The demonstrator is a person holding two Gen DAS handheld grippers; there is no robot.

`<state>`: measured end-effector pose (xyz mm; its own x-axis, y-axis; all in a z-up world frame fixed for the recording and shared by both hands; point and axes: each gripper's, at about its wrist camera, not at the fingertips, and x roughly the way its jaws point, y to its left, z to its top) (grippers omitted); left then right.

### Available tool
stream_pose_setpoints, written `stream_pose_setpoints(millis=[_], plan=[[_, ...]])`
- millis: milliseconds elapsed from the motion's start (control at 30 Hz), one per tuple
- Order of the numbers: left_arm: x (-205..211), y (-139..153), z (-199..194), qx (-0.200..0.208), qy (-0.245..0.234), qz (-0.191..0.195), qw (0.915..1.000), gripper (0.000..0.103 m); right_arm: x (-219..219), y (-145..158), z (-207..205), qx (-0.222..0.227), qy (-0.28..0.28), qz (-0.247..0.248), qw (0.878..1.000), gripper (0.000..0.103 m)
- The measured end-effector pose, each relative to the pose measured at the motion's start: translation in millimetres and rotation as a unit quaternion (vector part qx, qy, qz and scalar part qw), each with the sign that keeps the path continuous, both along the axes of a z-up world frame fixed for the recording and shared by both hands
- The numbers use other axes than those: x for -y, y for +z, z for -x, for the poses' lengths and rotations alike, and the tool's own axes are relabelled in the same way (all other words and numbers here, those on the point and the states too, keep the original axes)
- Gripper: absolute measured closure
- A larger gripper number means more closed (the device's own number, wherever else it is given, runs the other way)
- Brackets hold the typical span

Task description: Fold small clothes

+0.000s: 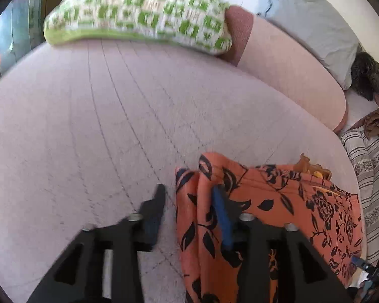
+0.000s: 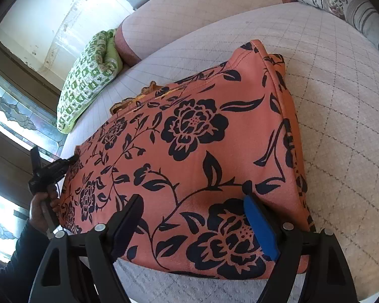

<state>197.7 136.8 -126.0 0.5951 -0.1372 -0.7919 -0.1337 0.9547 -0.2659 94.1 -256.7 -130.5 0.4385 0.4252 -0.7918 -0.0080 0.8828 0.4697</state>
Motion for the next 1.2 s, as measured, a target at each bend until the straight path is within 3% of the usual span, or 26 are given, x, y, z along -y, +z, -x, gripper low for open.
stream_pose_setpoints(millis=[133,233,333,433,533,600,633,733,800,833,867,900,967,1033,1133,1200], plan=[[3.2,33.3,15.9,0.041,-0.009,-0.034,0.9986,0.057,-0.2,19.0,-0.1,0.011,-0.008,-0.007,1.000,0.019],[17.5,44.2,23.8,0.057,-0.040,-0.024,0.9973,0.057,-1.7,47.0,-7.8,0.046,-0.001,-0.018,0.999,0.019],[39.3,41.7,18.9,0.055,-0.072,-0.002,0.9959,0.050,-1.5,60.0,-34.5,0.057,0.003,-0.015,0.998,0.019],[59.9,31.3,-1.5,0.040,-0.085,-0.002,0.9956,0.046,5.3,45.6,-73.1,0.026,-0.006,-0.051,0.998,0.019],[57.7,-8.2,-30.1,-0.023,-0.051,-0.024,0.9982,0.046,19.5,13.6,-111.9,-0.006,-0.022,-0.068,0.997,0.019],[47.2,-26.2,-33.7,-0.044,-0.025,-0.030,0.9983,0.057,34.9,-11.0,-127.6,-0.029,-0.057,-0.065,0.996,0.019],[46.2,-25.0,-32.7,-0.033,-0.024,-0.030,0.9987,0.057,44.6,-18.3,-130.2,-0.026,-0.075,-0.091,0.993,0.019],[49.9,-20.6,-29.6,-0.033,-0.029,-0.054,0.9976,0.057,54.4,-6.4,-126.1,-0.018,-0.114,-0.095,0.989,0.019],[50.5,-13.3,-25.5,-0.023,-0.023,-0.052,0.9981,0.057,50.4,8.3,-118.0,0.003,-0.105,-0.107,0.989,0.019],[50.7,-10.9,-23.5,-0.015,-0.020,-0.061,0.9978,0.057,45.3,14.4,-114.1,0.025,-0.083,-0.097,0.992,0.019],[49.9,-11.4,-22.0,-0.018,-0.017,-0.071,0.9972,0.057,42.4,11.3,-113.8,0.021,-0.079,-0.050,0.995,0.019],[46.1,-14.9,-21.4,-0.031,-0.007,-0.081,0.9962,0.056,47.5,-3.0,-118.1,-0.015,-0.092,-0.011,0.996,0.019],[33.5,-17.9,-19.5,-0.054,0.030,-0.089,0.9941,0.049,64.0,-14.5,-117.7,-0.027,-0.122,-0.068,0.990,0.021],[16.2,-12.6,-9.0,-0.058,0.061,-0.071,0.9939,0.049,68.4,4.3,-106.2,-0.011,-0.148,-0.101,0.984,0.019],[8.9,6.5,14.9,-0.033,0.055,-0.072,0.9954,0.049,57.3,33.3,-83.9,0.023,-0.119,-0.087,0.989,0.019],[11.0,23.1,45.2,-0.005,0.040,-0.069,0.9968,0.038,49.7,47.0,-60.1,0.038,-0.099,-0.082,0.991,0.019]])
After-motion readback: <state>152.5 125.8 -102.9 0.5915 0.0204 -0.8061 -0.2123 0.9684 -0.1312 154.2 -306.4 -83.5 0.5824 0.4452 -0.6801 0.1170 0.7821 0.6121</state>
